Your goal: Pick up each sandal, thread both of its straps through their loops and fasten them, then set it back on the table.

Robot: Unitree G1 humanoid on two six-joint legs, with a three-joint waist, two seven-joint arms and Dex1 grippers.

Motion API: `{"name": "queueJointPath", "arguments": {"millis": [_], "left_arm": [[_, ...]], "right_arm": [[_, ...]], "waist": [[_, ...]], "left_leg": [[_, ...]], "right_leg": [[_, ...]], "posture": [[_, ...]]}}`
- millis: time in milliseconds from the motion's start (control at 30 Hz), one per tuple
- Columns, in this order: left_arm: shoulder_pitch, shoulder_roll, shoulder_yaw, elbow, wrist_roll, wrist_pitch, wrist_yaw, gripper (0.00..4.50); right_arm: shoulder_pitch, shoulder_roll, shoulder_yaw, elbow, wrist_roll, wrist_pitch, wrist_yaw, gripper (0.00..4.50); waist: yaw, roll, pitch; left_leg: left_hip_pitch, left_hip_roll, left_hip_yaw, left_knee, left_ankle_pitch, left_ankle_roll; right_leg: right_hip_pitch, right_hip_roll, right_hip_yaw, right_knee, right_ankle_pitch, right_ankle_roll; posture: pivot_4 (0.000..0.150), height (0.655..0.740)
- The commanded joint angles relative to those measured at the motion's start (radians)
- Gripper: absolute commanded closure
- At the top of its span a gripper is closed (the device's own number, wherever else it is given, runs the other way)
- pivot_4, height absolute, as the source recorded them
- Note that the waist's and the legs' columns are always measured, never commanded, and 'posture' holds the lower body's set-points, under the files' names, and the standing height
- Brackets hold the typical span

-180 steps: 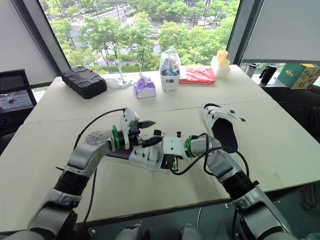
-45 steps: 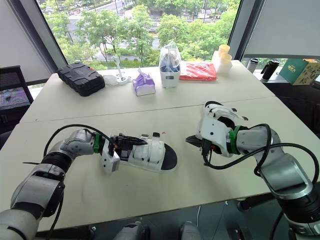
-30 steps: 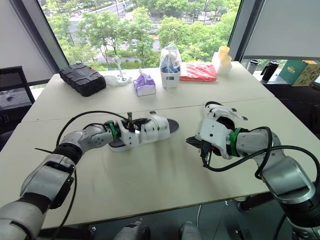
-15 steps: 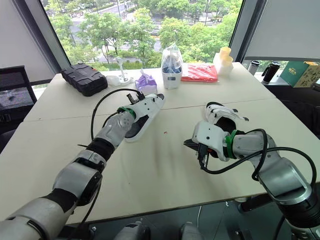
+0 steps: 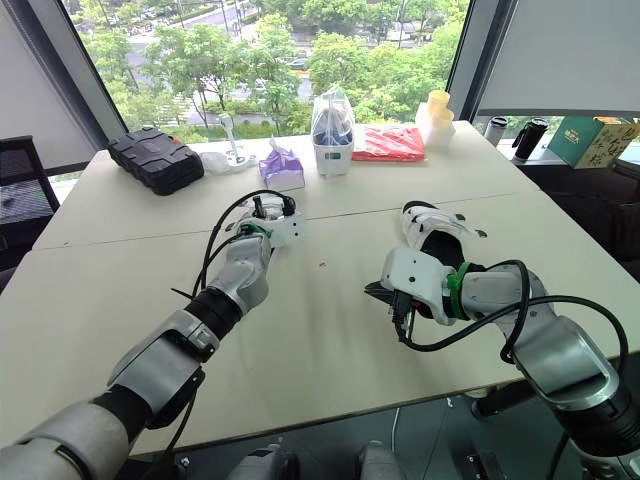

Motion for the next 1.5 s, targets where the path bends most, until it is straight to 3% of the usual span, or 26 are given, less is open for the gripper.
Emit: {"name": "queueJointPath", "arguments": {"millis": [33, 133, 333, 433, 567, 667, 767, 867, 1100, 1400, 1500], "left_arm": [[0.006, 0.004, -0.002, -0.007, 0.002, 0.028, 0.016, 4.08], [0.008, 0.003, 0.008, 0.022, -0.022, 0.014, 0.042, 2.96], [0.030, 0.001, 0.034, -0.011, -0.075, 0.012, 0.040, 0.02], [0.073, 0.009, 0.062, -0.114, -0.120, 0.030, -0.026, 0.02], [0.183, 0.080, 0.081, -0.415, -0.184, 0.118, -0.283, 0.02], [0.245, 0.125, 0.103, -0.584, -0.219, 0.172, -0.395, 0.02], [0.293, 0.143, 0.158, -0.717, -0.285, 0.217, -0.470, 0.02], [0.335, 0.124, 0.300, -0.858, -0.405, 0.191, -0.472, 0.02], [0.420, 0.209, 0.511, -1.066, -0.770, 0.235, -0.715, 0.02], [0.594, 0.341, 0.673, -1.181, -1.038, 0.249, -0.778, 0.02], [0.653, 0.326, 0.728, -1.195, -1.117, 0.189, -0.766, 0.02]], "right_arm": [[-0.032, -0.003, -0.006, -0.006, 0.002, -0.022, -0.001, 4.50], [-0.043, -0.004, 0.002, 0.004, 0.001, -0.031, 0.005, 4.50], [-0.062, -0.007, 0.009, 0.025, -0.001, -0.048, 0.016, 4.50], [-0.071, -0.007, 0.011, 0.038, -0.004, -0.059, 0.023, 4.50], [-0.087, -0.012, 0.011, 0.065, -0.007, -0.082, 0.036, 4.50], [-0.105, -0.011, 0.016, 0.103, -0.015, -0.113, 0.049, 4.50], [-0.125, -0.007, 0.025, 0.141, -0.022, -0.142, 0.058, 4.50], [-0.152, 0.004, 0.040, 0.188, -0.031, -0.176, 0.068, 4.50], [-0.194, 0.005, 0.050, 0.319, -0.059, -0.280, 0.099, 4.50], [-0.207, -0.023, 0.010, 0.417, -0.059, -0.335, 0.126, 4.50], [-0.200, -0.045, -0.004, 0.450, -0.067, -0.357, 0.134, 4.50]], "waist": [[0.000, 0.000, 0.000], [0.000, 0.000, 0.000], [0.014, 0.000, 0.000], [0.019, 0.001, -0.001], [0.019, 0.002, -0.001], [0.019, 0.002, -0.002], [0.021, 0.002, -0.002], [0.021, 0.002, -0.002], [0.012, 0.003, -0.001], [0.018, 0.003, -0.001], [0.019, 0.003, 0.000]], "left_leg": [[0.000, 0.000, 0.000, 0.000, 0.000, 0.000], [0.000, 0.000, 0.000, 0.000, 0.000, 0.000], [0.000, 0.000, 0.000, 0.001, 0.000, 0.000], [0.000, 0.000, 0.001, 0.002, 0.000, 0.000], [0.000, 0.000, 0.001, 0.002, 0.000, 0.000], [0.000, 0.000, 0.001, 0.002, 0.000, 0.000], [0.001, 0.000, 0.000, 0.003, 0.000, 0.000], [0.000, 0.000, 0.001, 0.004, 0.000, 0.000], [0.000, 0.000, 0.001, 0.003, 0.000, 0.000], [0.001, 0.001, 0.001, 0.003, 0.000, 0.000], [0.001, 0.001, 0.001, 0.003, 0.000, 0.000]], "right_leg": [[0.000, 0.000, 0.000, 0.000, 0.000, 0.000], [0.000, 0.000, 0.000, 0.000, 0.000, 0.000], [0.000, -0.001, 0.001, 0.000, 0.000, 0.000], [0.000, -0.001, 0.001, 0.001, 0.000, 0.000], [0.000, -0.001, 0.001, 0.001, 0.000, 0.000], [0.001, -0.001, 0.001, 0.002, 0.000, -0.001], [0.001, -0.001, 0.001, 0.002, 0.000, -0.001], [0.002, -0.001, 0.001, 0.001, 0.000, -0.001], [0.001, -0.001, 0.001, 0.001, 0.000, -0.001], [0.001, -0.001, 0.002, 0.001, 0.000, -0.003], [0.001, -0.002, 0.002, 0.000, -0.001, -0.005]], "posture": [[0.150, 0.7400], [0.150, 0.7400], [0.150, 0.7400], [0.150, 0.7400], [0.150, 0.7400], [0.150, 0.7400], [0.150, 0.7400], [0.150, 0.7400], [0.150, 0.7400], [0.150, 0.7400], [0.150, 0.7400]]}}
